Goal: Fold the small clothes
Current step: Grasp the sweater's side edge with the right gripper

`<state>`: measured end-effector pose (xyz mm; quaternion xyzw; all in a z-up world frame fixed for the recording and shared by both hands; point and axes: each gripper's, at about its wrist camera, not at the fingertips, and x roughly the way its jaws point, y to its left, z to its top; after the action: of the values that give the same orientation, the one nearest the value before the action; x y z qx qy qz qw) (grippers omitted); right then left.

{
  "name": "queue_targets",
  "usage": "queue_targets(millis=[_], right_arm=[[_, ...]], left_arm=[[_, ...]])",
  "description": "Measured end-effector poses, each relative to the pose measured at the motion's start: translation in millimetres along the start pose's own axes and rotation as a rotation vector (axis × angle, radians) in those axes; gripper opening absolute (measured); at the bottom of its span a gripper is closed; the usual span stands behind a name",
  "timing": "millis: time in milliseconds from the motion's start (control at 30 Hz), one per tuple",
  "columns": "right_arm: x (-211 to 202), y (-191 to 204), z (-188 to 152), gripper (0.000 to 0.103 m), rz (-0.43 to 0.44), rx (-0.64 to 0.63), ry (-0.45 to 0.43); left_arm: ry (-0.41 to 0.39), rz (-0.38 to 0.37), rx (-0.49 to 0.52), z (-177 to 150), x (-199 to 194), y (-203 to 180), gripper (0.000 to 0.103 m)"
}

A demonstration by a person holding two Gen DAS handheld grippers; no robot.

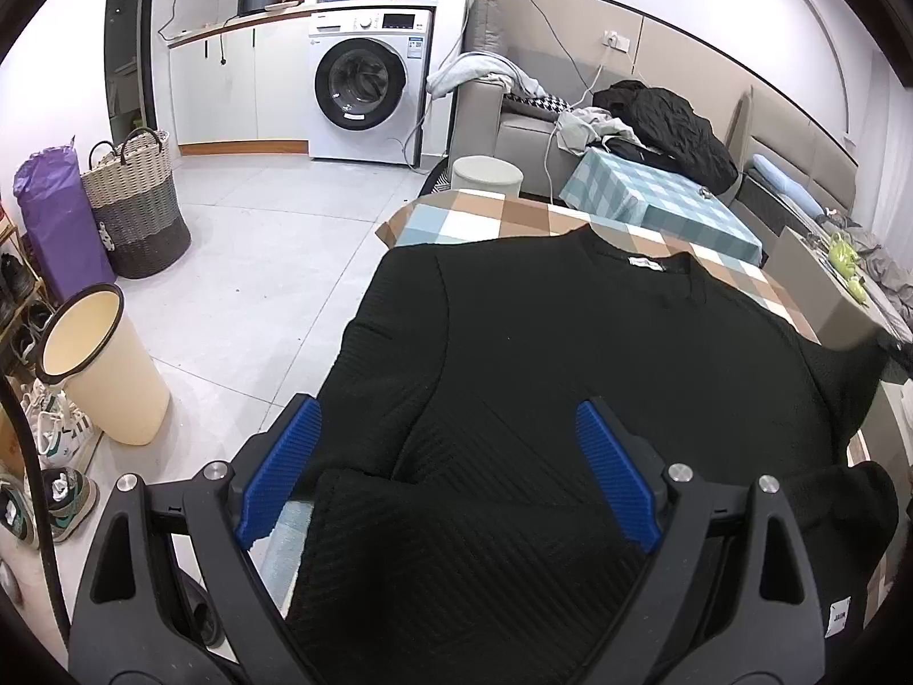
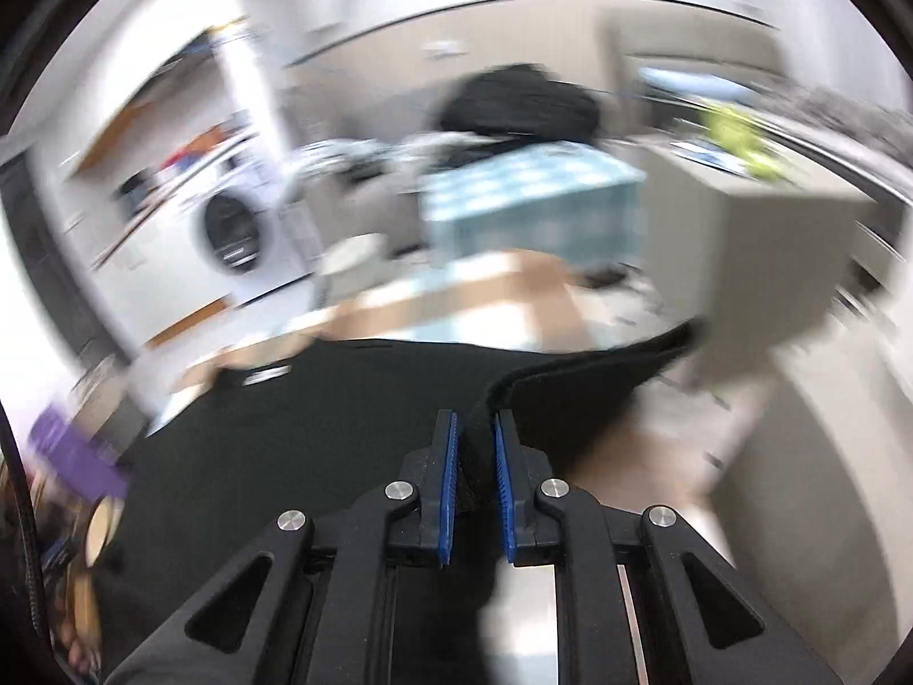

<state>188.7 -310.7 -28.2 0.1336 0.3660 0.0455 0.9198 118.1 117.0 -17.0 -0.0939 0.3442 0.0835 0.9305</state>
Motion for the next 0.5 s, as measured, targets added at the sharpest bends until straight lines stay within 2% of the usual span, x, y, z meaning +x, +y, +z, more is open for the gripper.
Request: queue_targets(millis=[67, 133, 167, 200, 267, 433, 500], right_arm=[[11, 38, -1, 0.011, 0.133, -0.076, 0.044], [22, 69, -8, 0.011, 0.223, -0.142, 0.108], [27, 78, -13, 0.017, 0.245, -0.157, 0.141], [29, 81, -17, 0.030, 0.245, -0.161, 0.156], [28, 78, -23, 0.044, 0.219, -0.144, 0.143], [51, 49, -46, 0.044, 0.019, -0.044, 0.222], [62, 47, -52, 0.044, -0.049, -0.057, 0.261]], left_arm=[[-0.002, 0.005, -0.006, 0, -1, 2, 0.090], [0.004, 0.018, -0.018, -2, 0, 7, 0.090], [0.006, 0.020, -0.024, -2, 2, 8, 0.090], [0.012, 0.024, -0.033, -3, 3, 12, 0.090], [0.023, 0.037, -0.053, -5, 4, 19, 0.090], [0.045, 0.053, -0.132, -12, 8, 48, 0.090], [0.050, 0.068, -0.149, -15, 8, 56, 0.090]])
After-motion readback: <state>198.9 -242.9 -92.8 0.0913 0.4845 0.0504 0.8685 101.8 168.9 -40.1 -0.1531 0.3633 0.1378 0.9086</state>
